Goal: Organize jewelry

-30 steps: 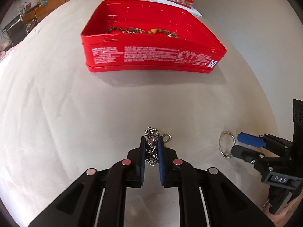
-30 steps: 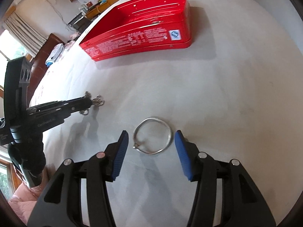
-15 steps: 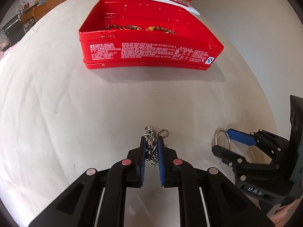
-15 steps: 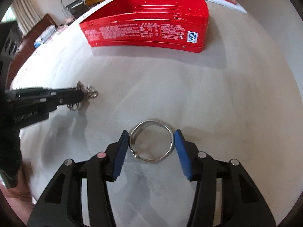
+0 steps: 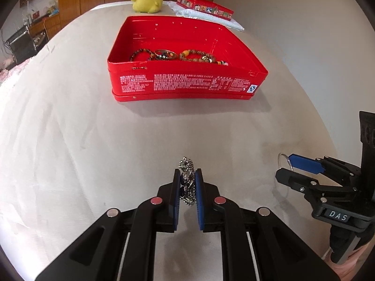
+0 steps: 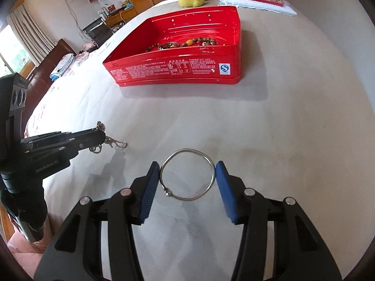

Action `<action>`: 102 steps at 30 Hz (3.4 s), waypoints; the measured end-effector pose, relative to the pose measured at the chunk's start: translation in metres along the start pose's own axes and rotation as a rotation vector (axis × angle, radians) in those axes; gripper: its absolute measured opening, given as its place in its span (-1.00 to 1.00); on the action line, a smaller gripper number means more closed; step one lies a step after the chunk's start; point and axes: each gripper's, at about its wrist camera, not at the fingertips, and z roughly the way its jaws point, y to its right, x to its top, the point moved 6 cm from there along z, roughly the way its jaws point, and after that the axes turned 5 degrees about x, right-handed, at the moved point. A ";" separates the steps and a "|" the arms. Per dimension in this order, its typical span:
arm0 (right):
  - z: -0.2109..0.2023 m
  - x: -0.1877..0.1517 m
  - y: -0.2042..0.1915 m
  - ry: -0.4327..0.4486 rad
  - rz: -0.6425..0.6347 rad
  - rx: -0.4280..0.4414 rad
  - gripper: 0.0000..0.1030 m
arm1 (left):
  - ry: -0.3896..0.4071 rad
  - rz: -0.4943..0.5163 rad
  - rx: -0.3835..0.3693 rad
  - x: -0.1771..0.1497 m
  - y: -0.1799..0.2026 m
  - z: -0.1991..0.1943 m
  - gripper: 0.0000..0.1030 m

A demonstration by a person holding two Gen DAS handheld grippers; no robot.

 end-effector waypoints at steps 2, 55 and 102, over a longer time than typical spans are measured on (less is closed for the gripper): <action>0.009 -0.003 0.001 -0.020 0.009 -0.003 -0.07 | -0.006 0.001 0.007 -0.002 -0.001 0.001 -0.78; -0.013 0.012 0.006 0.025 0.026 0.039 -0.06 | -0.112 0.113 0.129 -0.019 0.018 0.035 -0.73; 0.068 0.217 0.012 0.025 -0.002 -0.030 -0.07 | 0.187 -0.133 0.066 0.213 -0.042 0.025 -0.87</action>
